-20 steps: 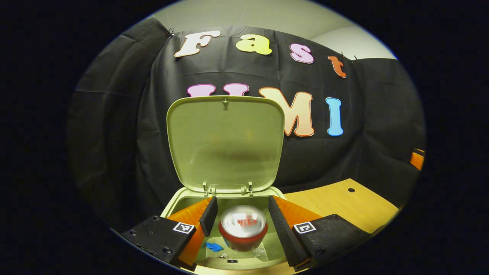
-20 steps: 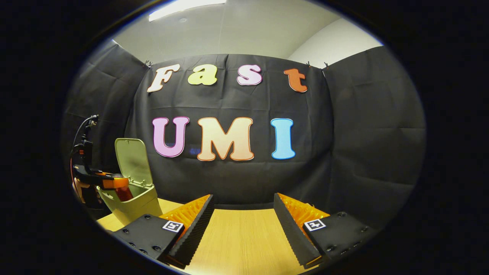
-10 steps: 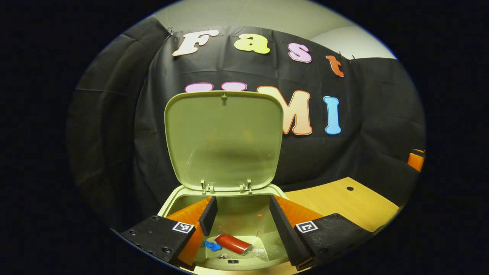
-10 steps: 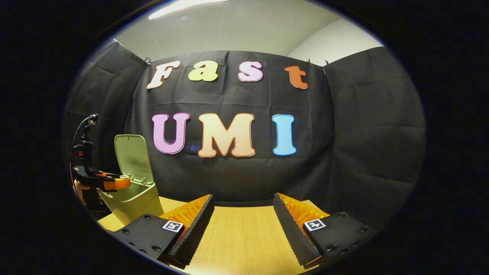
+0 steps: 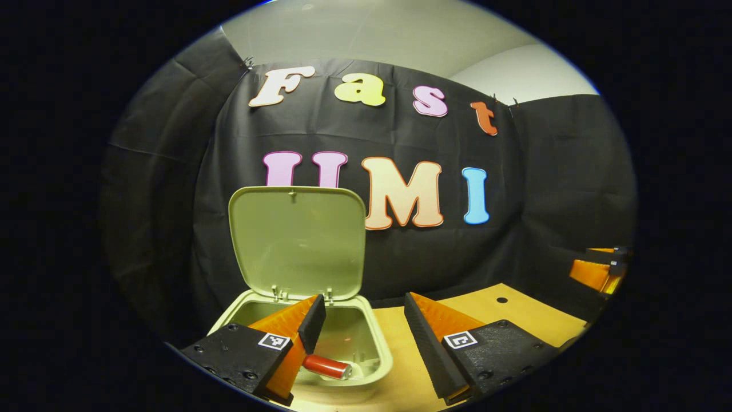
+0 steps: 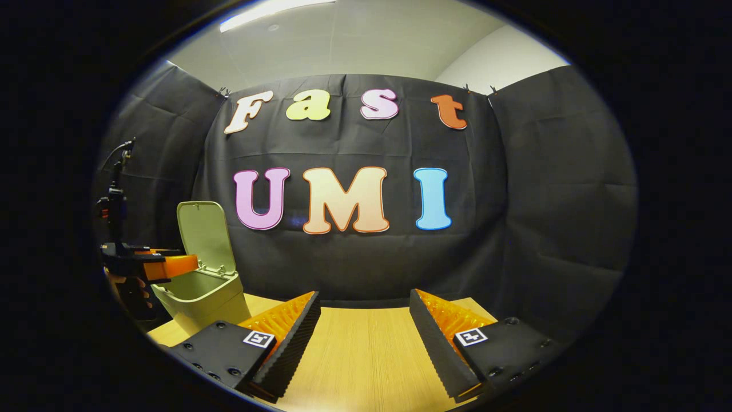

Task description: Press the lid of the desktop garbage bin to open it, pick up the crumpled paper on the desktop and throw it into the bin, then pick up the pop can on the desktop and drop it into the bin, and finally close the garbage bin lid.

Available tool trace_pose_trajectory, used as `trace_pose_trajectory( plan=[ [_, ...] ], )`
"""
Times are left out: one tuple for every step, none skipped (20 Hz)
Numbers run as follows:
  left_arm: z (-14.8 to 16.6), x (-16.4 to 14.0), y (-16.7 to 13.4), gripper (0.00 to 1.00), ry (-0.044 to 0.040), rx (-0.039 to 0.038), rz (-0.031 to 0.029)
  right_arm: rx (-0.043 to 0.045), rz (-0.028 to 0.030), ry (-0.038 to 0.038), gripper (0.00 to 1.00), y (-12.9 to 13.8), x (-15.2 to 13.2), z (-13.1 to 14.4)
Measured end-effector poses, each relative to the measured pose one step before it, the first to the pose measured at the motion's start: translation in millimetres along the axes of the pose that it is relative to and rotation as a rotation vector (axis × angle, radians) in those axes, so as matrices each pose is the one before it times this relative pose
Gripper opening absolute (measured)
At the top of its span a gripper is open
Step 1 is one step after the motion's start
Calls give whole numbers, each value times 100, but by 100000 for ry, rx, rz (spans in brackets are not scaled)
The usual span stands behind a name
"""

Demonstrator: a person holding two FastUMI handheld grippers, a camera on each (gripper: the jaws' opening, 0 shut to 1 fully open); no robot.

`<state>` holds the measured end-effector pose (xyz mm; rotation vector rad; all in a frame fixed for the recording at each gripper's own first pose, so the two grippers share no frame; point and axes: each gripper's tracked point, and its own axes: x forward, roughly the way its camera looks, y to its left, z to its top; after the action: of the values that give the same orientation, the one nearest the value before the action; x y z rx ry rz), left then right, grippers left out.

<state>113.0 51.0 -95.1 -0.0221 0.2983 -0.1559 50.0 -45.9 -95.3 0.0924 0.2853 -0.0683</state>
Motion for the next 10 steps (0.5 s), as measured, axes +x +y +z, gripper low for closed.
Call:
trace_pose_trajectory(
  plan=[
    [126, -300, -702, 82, -438, 17, -387, 23, 630, -71, 98, 54, 69, 25],
    [221, -269, -538, 82, -444, -445, -154, 27, 497, -59, 99, -5, 44, 29],
    [118, -398, -520, 82, -230, -892, 32, 89, 558, -77, 98, 23, -4, -86],
    [-186, -300, -567, 82, -158, -975, 81, 63, 563, 53, 98, 41, -24, -14],
    [5, -346, -385, 82, -86, -992, 292, -63, 555, -82, 98, 50, -15, 27],
    [-8, -307, -365, 83, -82, -978, 164, -211, 405, 26, 99, -33, 68, -58],
    [240, -309, -255, 83, -182, -914, 179, -261, 316, -31, 98, -27, 55, 75],
    [371, -237, -144, 83, -339, -323, 347, -174, 162, -131, 99, -39, -66, 20],
    [652, -106, 21, 82, -821, 204, 503, -116, 76, -141, 99, -71, -89, -67],
    [873, 3, 274, 82, -1284, 611, 691, -19, -19, -193, 99, -160, -92, 53]
  ],
)
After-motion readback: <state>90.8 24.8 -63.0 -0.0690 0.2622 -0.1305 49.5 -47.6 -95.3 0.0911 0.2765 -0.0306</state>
